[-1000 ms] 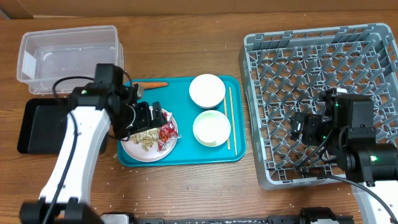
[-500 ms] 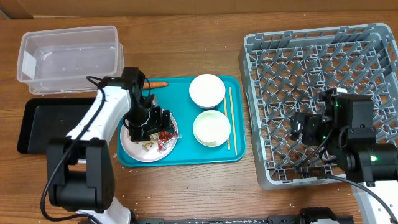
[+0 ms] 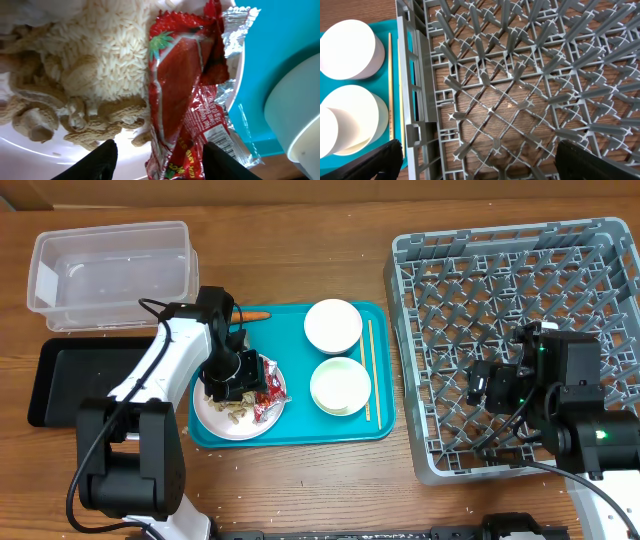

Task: Sort waste into correct bins and load items into the dishwasher
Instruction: 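Lower the left gripper onto the plate and grasp the red wrapper, then carry the red wrapper left and drop it into the clear bin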

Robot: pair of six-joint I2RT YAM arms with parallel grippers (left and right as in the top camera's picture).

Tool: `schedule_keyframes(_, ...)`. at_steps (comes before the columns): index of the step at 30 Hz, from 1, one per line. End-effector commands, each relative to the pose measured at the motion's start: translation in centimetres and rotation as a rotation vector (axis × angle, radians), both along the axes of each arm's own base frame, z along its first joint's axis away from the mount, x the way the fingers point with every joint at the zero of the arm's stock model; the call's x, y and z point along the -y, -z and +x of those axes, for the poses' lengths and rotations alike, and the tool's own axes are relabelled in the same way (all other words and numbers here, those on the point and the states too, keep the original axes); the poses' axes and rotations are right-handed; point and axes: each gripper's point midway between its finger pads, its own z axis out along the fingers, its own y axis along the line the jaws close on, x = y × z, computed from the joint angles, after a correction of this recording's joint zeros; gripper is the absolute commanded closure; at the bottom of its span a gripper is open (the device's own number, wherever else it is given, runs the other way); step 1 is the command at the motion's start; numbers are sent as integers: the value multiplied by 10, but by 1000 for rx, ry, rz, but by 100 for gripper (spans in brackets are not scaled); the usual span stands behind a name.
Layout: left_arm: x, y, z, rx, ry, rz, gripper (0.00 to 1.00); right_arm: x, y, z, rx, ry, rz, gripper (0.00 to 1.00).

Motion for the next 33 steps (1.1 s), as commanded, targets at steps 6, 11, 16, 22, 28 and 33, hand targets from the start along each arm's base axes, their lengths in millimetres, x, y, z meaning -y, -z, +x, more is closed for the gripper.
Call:
schedule_keyframes(6, 11, 5, 1, 11, 55, 31, 50, 3, -13, 3, 36, 11, -3, 0)
schedule_keyframes(11, 10, 7, 2, 30, 93, 91, 54, 3, -13, 3, 34, 11, -3, 0)
schedule_keyframes(16, 9, 8, 1, 30, 100, 107, 57, 3, -13, 3, 35, 11, -3, 0)
schedule_keyframes(22, 4, 8, 2, 34, 103, 135, 59, 3, -13, 3, 35, 11, -3, 0)
schedule_keyframes(28, 6, 8, 2, 34, 109, 136, 82, 3, -13, 3, 35, 11, -3, 0)
schedule_keyframes(33, 8, 8, 1, 36, 115, 135, 96, 3, -13, 3, 35, 11, -3, 0)
